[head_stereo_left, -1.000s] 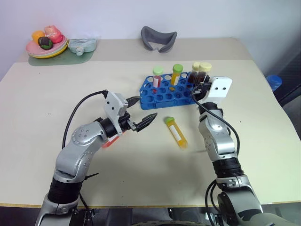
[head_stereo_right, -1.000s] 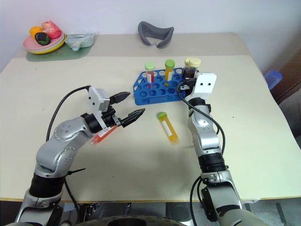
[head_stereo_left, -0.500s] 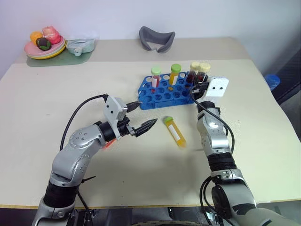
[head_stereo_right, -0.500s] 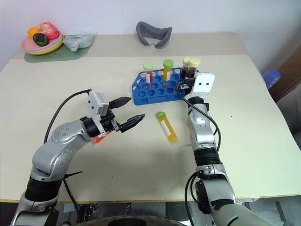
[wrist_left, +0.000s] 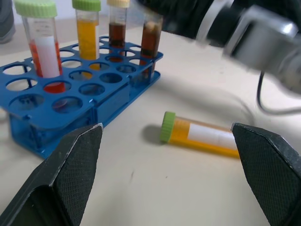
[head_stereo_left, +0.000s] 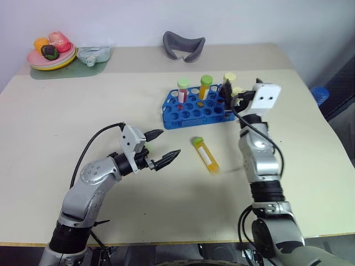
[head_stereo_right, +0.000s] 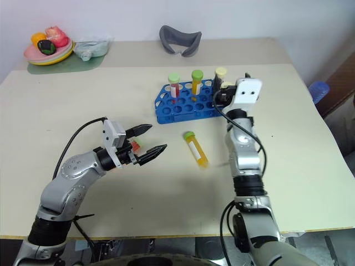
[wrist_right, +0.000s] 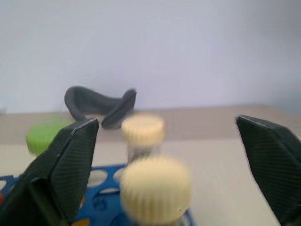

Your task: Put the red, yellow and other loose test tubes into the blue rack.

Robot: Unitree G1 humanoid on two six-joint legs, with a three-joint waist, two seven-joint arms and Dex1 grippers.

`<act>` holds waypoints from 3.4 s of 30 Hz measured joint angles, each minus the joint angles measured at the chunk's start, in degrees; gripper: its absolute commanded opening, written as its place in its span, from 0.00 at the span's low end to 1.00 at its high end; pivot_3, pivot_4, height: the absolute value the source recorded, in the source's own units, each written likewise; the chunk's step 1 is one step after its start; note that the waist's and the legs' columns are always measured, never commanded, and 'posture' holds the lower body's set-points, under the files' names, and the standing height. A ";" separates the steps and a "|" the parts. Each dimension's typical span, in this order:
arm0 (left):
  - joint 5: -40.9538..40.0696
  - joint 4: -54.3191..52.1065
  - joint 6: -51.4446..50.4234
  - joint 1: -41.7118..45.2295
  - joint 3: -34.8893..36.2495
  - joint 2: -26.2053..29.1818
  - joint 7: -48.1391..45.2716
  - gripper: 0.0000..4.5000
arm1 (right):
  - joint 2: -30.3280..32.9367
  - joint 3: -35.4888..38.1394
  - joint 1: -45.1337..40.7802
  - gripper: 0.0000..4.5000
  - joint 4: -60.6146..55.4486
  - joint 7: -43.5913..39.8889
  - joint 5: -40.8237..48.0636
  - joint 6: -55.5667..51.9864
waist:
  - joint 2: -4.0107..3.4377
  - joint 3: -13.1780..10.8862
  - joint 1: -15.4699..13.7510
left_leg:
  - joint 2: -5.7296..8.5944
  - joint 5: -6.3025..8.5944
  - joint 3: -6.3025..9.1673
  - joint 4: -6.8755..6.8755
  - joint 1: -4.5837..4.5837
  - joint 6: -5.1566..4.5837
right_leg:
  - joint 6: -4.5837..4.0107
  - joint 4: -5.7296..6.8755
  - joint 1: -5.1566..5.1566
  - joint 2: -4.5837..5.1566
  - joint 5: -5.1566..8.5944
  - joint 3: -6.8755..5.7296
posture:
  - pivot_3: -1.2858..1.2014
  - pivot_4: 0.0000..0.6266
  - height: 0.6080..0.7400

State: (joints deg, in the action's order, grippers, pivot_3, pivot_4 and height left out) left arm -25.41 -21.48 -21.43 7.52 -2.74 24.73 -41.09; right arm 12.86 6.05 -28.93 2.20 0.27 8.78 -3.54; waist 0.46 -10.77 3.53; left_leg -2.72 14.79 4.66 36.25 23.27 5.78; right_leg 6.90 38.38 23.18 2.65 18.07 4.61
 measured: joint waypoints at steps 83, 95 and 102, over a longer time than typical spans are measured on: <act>0.95 1.13 -1.50 1.83 1.75 1.12 0.73 1.00 | 17.89 -22.08 -10.08 0.18 -19.38 18.38 36.89 -28.27 | 0.00 0.03 -0.49 | -0.03 0.06 0.05 -0.07 0.12 -0.19 | -0.02 -0.23 0.08 -0.08 0.00 -0.06 | 0.52 0.24 1.00; -1.58 0.32 -5.86 4.54 3.16 0.81 3.22 1.00 | -0.48 -17.71 -2.70 0.18 5.48 6.58 8.98 3.18 | -0.02 0.01 0.20 | -0.03 0.02 0.01 -0.07 0.07 -0.11 | -0.02 -0.12 0.08 -0.05 -0.01 -0.02 | 0.52 0.24 1.00; -2.61 -1.77 -7.48 3.32 3.71 1.22 4.00 1.00 | -4.07 -13.89 -2.48 0.18 9.86 2.80 4.09 7.79 | -0.02 0.01 0.43 | -0.03 0.01 0.02 -0.07 0.04 -0.09 | -0.02 -0.07 0.08 -0.05 -0.01 -0.02 | 0.52 0.24 1.00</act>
State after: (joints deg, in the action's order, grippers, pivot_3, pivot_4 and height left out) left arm -28.02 -23.25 -28.91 10.83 0.97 25.95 -37.09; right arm 8.79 -7.84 -31.41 12.07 3.07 12.87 4.25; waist 0.44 -10.76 3.95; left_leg -2.75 14.79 4.68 36.18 23.32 5.69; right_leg 6.89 38.31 23.25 2.60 18.07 4.60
